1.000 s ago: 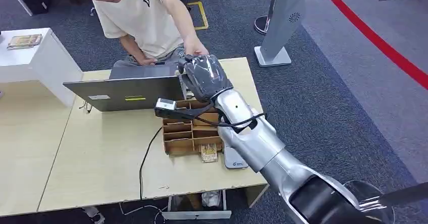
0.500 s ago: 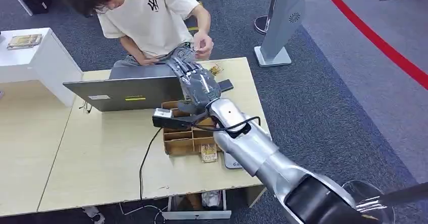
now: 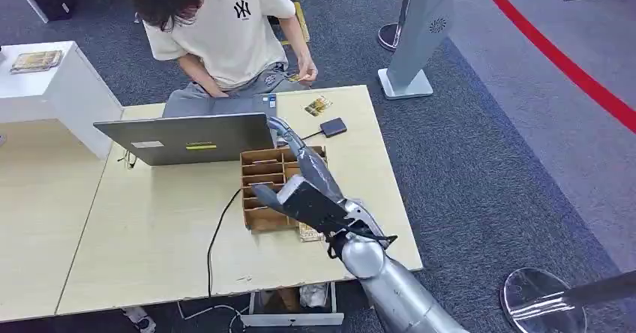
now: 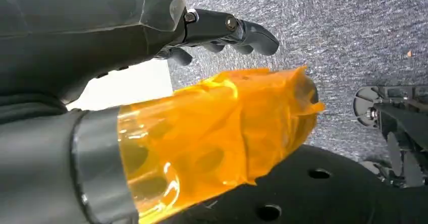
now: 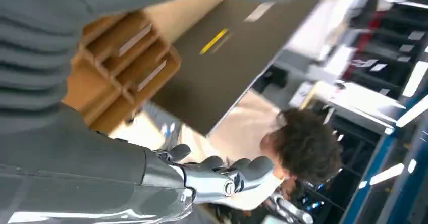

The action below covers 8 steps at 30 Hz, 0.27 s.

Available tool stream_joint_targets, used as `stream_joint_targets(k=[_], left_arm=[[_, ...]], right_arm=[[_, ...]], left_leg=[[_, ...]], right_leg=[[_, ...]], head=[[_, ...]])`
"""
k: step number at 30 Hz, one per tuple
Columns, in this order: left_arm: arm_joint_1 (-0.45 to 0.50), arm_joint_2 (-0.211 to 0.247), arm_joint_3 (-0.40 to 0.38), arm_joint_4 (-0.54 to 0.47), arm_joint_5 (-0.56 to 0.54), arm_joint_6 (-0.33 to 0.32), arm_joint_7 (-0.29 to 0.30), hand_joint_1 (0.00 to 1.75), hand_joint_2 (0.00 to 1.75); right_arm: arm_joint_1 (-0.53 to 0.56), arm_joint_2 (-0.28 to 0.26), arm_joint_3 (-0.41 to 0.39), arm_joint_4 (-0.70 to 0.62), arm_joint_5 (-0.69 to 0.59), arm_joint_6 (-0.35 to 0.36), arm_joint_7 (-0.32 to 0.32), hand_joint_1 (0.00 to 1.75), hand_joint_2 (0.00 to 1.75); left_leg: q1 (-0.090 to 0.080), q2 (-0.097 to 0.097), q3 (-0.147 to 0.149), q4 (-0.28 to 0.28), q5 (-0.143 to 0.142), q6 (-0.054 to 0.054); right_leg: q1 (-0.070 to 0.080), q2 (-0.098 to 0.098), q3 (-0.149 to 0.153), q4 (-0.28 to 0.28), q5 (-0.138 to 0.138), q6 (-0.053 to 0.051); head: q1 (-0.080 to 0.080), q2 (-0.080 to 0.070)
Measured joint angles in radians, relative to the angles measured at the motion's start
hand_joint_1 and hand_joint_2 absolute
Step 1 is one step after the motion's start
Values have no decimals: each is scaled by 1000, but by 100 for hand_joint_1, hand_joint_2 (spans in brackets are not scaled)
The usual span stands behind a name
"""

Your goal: Pass the card to the sensor for recognition and then transmit it.

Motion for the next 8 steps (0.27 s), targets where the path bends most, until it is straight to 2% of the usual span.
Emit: stream_joint_targets(k=[8], left_arm=[[1, -11, 26, 0, 24, 19, -5, 0, 0]], right_arm=[[185, -20, -70, -168, -180, 7, -42, 0, 0]], left_leg=[[0, 0, 0, 0, 0, 0]], right_leg=[[0, 0, 0, 0, 0, 0]], head=[[0, 0]])
